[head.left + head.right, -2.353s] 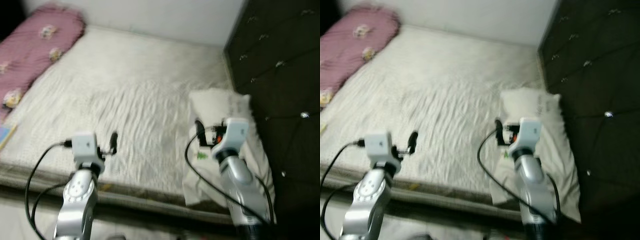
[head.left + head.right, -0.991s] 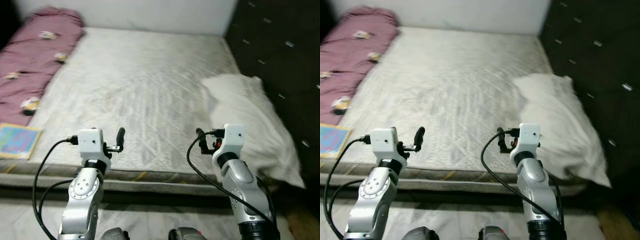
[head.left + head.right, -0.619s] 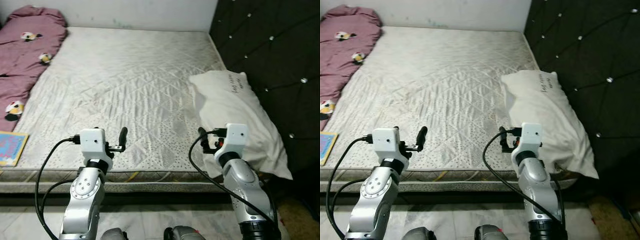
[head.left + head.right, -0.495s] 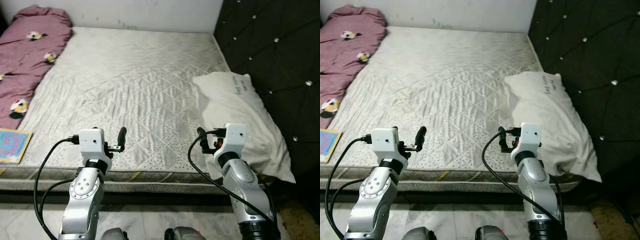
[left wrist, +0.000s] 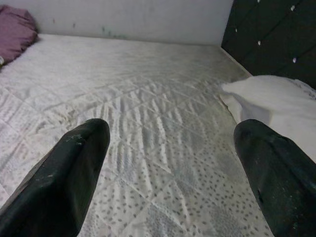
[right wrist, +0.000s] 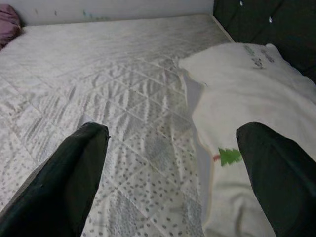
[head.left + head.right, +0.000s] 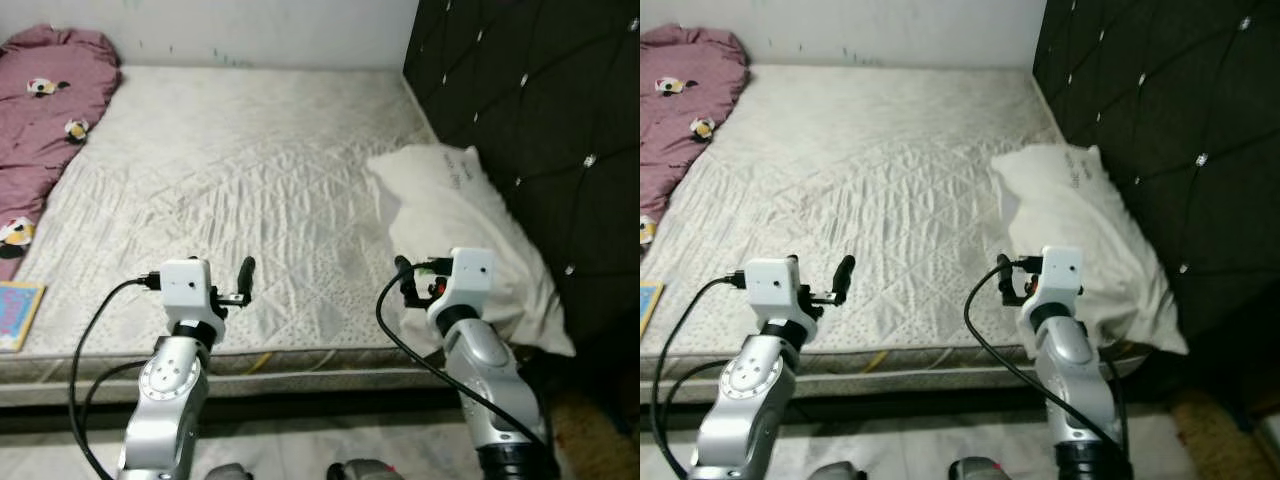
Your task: Clean up the room
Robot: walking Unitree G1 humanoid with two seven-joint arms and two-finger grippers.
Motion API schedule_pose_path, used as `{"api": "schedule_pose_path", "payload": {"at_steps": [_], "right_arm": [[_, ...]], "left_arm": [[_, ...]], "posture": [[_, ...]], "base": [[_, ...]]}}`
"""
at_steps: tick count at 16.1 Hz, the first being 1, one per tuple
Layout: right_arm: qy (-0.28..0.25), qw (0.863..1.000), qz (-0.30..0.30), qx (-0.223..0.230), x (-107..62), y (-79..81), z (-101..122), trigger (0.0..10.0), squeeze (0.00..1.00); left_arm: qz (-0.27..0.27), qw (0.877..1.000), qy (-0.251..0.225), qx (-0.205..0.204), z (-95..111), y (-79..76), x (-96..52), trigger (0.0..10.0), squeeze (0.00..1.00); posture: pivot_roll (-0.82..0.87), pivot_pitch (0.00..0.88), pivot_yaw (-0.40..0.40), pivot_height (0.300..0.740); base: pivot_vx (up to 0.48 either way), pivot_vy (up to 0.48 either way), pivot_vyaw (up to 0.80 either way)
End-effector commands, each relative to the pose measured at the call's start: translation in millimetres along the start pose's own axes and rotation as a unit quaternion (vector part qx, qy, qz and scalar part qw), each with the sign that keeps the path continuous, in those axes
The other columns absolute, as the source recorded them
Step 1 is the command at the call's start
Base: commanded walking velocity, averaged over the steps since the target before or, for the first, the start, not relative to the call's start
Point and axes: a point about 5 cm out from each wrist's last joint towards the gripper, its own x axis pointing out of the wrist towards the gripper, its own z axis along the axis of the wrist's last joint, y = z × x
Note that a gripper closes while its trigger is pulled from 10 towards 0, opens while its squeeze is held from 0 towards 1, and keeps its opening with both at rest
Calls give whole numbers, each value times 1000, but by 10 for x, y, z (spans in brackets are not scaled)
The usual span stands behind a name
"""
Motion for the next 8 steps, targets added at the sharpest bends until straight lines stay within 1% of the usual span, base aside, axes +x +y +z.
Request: {"api": "schedule_pose_path", "payload": {"at_steps": [1, 8], "right_arm": [[-6, 1000, -1, 1, 10, -3, 33, 10000, 0], [-7, 1000, -4, 1, 17, -5, 34, 10000, 0]], "left_arm": [[-5, 1000, -10, 1, 50, -9, 4, 10000, 0], [-9, 1000, -8, 3, 42, -8, 2, 10000, 0]], "posture": [[13, 0, -21, 740], [14, 0, -20, 740]], "base": [[281, 0, 0], [305, 0, 0]]}}
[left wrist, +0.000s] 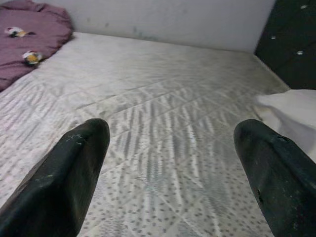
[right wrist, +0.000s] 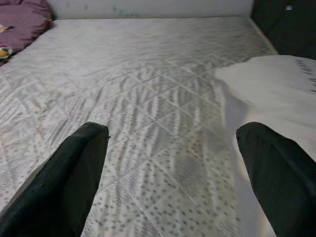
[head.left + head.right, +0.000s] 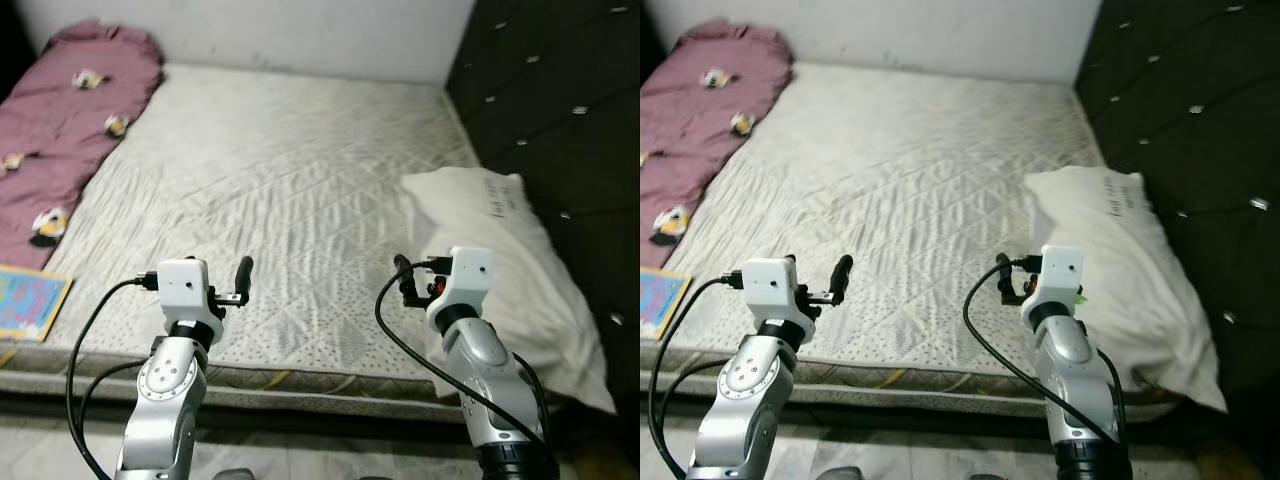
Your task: Clean up the room
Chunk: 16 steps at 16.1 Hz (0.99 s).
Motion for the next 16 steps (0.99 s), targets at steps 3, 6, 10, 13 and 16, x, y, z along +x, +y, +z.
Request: {"api": "schedule_pose_path", "payload": {"at_steps": [3, 6, 10, 13, 16], "right_arm": [[-6, 1000, -9, -3, 17, -48, 35, 10000, 0], [-4, 1000, -12, 0, 18, -49, 25, 10000, 0], [-6, 1000, -11, -4, 25, -52, 30, 10000, 0], [-4, 1000, -11, -5, 24, -50, 22, 10000, 0], [2, 1000, -16, -9, 24, -61, 8, 10000, 0]], "left_arm": [[-5, 1000, -5, 2, 31, -13, -1, 10000, 0], [-2, 1000, -2, 3, 20, -11, -3, 10000, 0], [2, 1000, 1, -1, 14, -7, 0, 10000, 0], [2, 1000, 6, -9, 0, -6, 1, 10000, 0], [-5, 1000, 8, -16, -3, -27, 2, 10000, 0]], "posture": [[15, 0, -21, 740], [14, 0, -22, 740], [16, 0, -23, 740], [15, 0, -24, 740], [12, 0, -26, 740]], "base": [[0, 0, 0], [0, 0, -267], [0, 0, -459], [0, 261, 0], [0, 480, -685]]}}
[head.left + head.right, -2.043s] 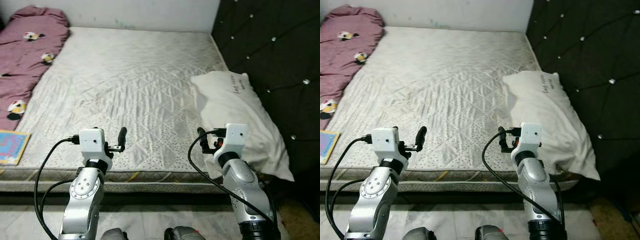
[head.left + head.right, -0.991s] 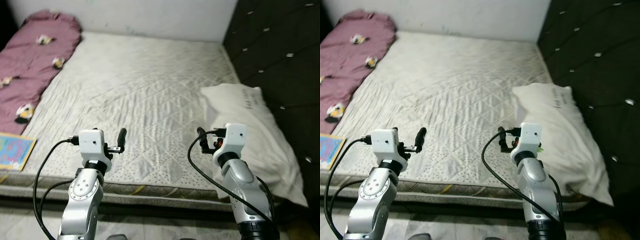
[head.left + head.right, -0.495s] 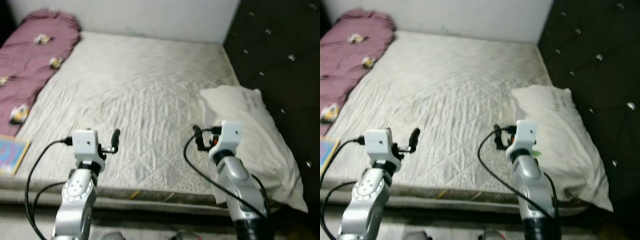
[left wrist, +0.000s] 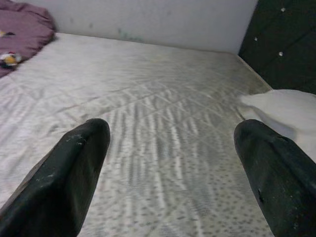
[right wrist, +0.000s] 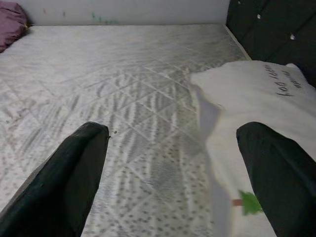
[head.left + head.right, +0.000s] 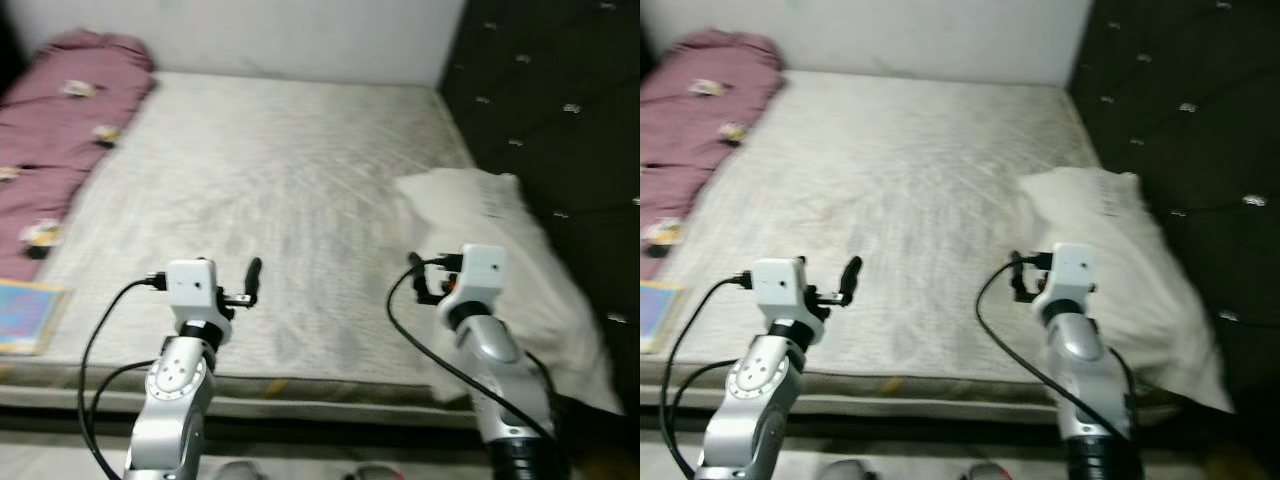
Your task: Clean up the room
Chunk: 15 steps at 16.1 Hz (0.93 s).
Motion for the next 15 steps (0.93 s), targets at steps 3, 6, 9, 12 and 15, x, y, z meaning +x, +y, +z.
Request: {"api": "schedule_pose_path", "payload": {"at_steps": [3, 6, 9, 12, 15], "right_arm": [[2, 1000, 11, 6, 3, 71, -5, 10000, 0], [4, 1000, 9, 6, 4, 66, -6, 10000, 0], [4, 1000, 8, 6, 5, 63, -8, 10000, 0], [4, 1000, 6, 5, 7, 61, -8, 10000, 0], [1, 1000, 7, 5, 9, 65, -2, 10000, 0]], "left_arm": [[6, 1000, 1, 2, 21, 49, -3, 10000, 0], [8, 1000, 0, 3, 26, 52, -2, 10000, 0], [7, 1000, 1, 3, 26, 53, 0, 10000, 0], [7, 1000, 3, 3, 25, 52, 6, 10000, 0], [8, 1000, 1, 1, 27, 53, 7, 10000, 0]], "posture": [[10, 0, -27, 740], [10, 0, -27, 740], [9, 0, -26, 740], [9, 0, -26, 740], [10, 0, -26, 740]], "base": [[0, 480, -675], [0, 480, -142], [0, 480, 0], [0, 480, 0], [0, 480, 0]]}}
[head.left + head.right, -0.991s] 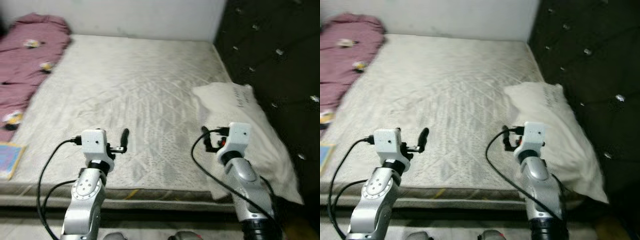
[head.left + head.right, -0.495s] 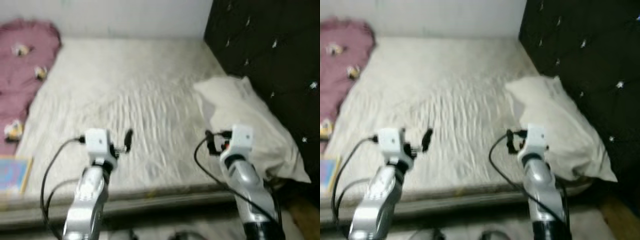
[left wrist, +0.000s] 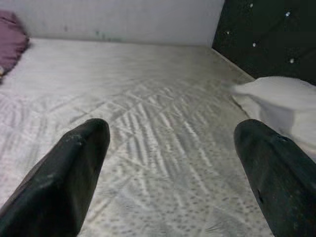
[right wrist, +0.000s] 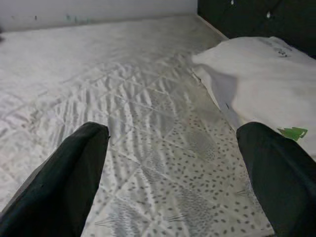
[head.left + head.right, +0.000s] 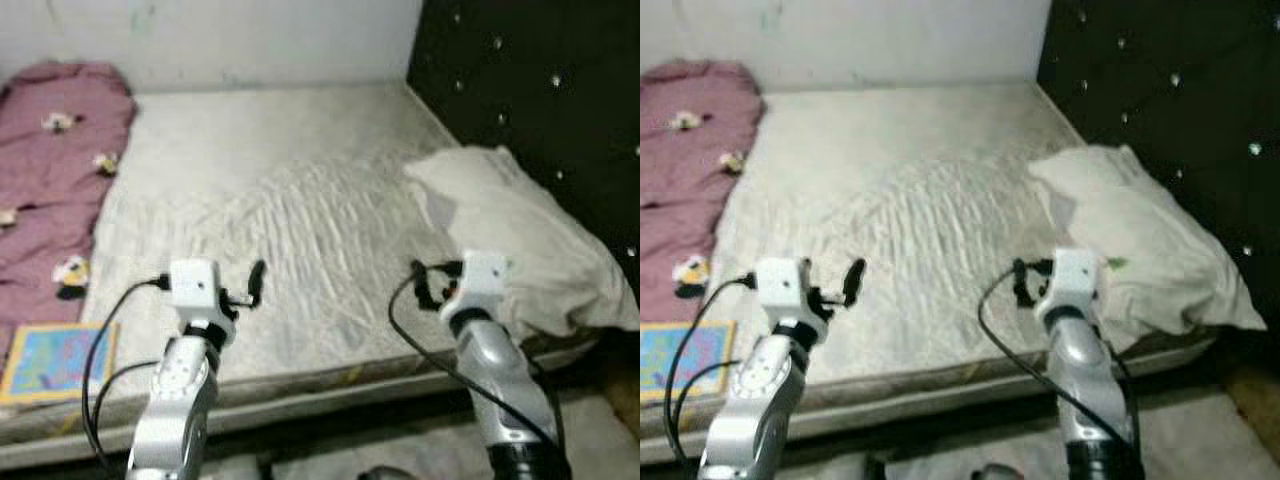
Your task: Clean up the room
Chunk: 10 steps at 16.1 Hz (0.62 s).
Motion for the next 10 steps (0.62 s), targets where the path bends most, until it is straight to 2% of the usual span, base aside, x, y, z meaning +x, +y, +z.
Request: {"api": "schedule_pose_path", "payload": {"at_steps": [1, 10], "right_arm": [[-18, 1000, 13, 5, 23, 88, 82, 10000, 0], [-17, 1000, 15, 0, 32, 89, 80, 10000, 0]], "left_arm": [[8, 1000, -8, 6, 49, 63, 4, 10000, 0], [7, 1000, -11, 10, 55, 46, 8, 10000, 0]], "posture": [[10, 0, -26, 740], [11, 0, -28, 740]], "base": [[0, 480, 0], [0, 480, 0]]}}
